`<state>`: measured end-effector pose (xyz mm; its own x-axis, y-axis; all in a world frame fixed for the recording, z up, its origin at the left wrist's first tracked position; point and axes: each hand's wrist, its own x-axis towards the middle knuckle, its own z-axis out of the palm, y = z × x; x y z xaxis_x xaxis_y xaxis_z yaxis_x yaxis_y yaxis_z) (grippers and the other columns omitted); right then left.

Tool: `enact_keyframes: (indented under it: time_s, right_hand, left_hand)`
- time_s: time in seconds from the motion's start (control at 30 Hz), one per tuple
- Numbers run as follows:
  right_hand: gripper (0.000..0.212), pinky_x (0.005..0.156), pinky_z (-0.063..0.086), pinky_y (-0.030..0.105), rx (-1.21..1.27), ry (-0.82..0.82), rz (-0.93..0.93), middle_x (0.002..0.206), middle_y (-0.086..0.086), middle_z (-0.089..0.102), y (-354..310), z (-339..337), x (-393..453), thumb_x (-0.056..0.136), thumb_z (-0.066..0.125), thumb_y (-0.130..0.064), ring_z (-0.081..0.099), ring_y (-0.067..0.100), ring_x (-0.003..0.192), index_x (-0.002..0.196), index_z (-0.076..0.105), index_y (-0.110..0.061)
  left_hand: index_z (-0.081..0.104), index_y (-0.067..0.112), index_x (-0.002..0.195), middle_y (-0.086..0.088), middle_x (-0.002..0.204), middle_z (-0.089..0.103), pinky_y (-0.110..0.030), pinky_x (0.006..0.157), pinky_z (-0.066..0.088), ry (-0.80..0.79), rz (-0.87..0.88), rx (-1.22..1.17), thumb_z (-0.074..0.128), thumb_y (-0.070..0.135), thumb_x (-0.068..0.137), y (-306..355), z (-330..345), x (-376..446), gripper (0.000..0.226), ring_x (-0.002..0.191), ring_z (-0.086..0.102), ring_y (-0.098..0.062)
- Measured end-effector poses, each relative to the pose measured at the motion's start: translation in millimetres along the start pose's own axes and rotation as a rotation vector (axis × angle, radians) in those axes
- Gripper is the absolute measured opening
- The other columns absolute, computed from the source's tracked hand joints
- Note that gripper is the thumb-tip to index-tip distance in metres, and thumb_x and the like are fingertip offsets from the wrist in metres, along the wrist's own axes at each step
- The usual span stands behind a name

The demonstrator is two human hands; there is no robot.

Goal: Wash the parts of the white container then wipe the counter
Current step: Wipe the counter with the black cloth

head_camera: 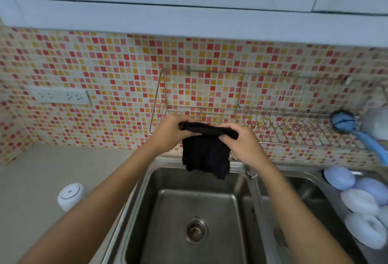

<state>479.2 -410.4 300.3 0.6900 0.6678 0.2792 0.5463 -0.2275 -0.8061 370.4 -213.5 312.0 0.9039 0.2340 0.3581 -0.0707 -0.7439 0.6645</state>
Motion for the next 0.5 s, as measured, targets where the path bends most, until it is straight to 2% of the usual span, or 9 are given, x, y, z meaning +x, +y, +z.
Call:
enact_keyframes:
  time_s: [0.1,0.2,0.33,0.5]
  right_hand:
    - [0.019,0.073,0.047,0.018,0.076,0.079,0.009,0.107,-0.012,0.065,4.3,-14.7,34.4,0.092,0.062,-0.019,0.060,0.003,0.098,0.109,0.064,-0.027]
    - [0.020,0.076,0.051,0.027,0.050,0.136,0.054,0.115,-0.006,0.060,18.4,-18.4,63.9,0.095,0.057,-0.028,0.058,0.012,0.103,0.115,0.059,-0.024]
    - [0.027,0.079,0.037,0.023,-0.139,0.166,0.132,0.112,-0.009,0.052,41.6,-14.3,93.5,0.099,0.050,-0.027,0.050,0.009,0.101,0.123,0.055,-0.016]
    - [0.026,0.083,0.037,0.023,-0.265,0.130,0.240,0.125,0.009,0.058,66.8,-5.7,123.4,0.099,0.049,-0.017,0.054,0.025,0.113,0.123,0.055,-0.010]
  left_hand:
    - [0.071,0.018,0.093,0.001,0.086,0.070,-0.022,0.072,0.052,0.015,-0.088,-0.208,0.066,0.024,0.090,4.5,1.8,24.3,0.009,0.082,0.065,-0.006]
    - [0.069,0.017,0.104,-0.002,0.102,0.071,-0.039,0.082,0.058,-0.021,-0.241,-0.306,0.062,0.031,0.093,1.6,15.4,50.8,0.019,0.096,0.067,-0.015]
    - [0.066,0.020,0.101,-0.002,0.103,0.068,-0.043,0.086,0.056,0.017,-0.342,-0.293,0.061,0.031,0.094,-11.0,38.8,90.3,0.014,0.098,0.064,-0.020]
    - [0.064,0.012,0.108,-0.011,0.110,0.066,-0.048,0.093,0.050,0.006,-0.393,-0.173,0.067,0.019,0.090,-54.5,62.9,131.3,0.020,0.105,0.061,-0.029]
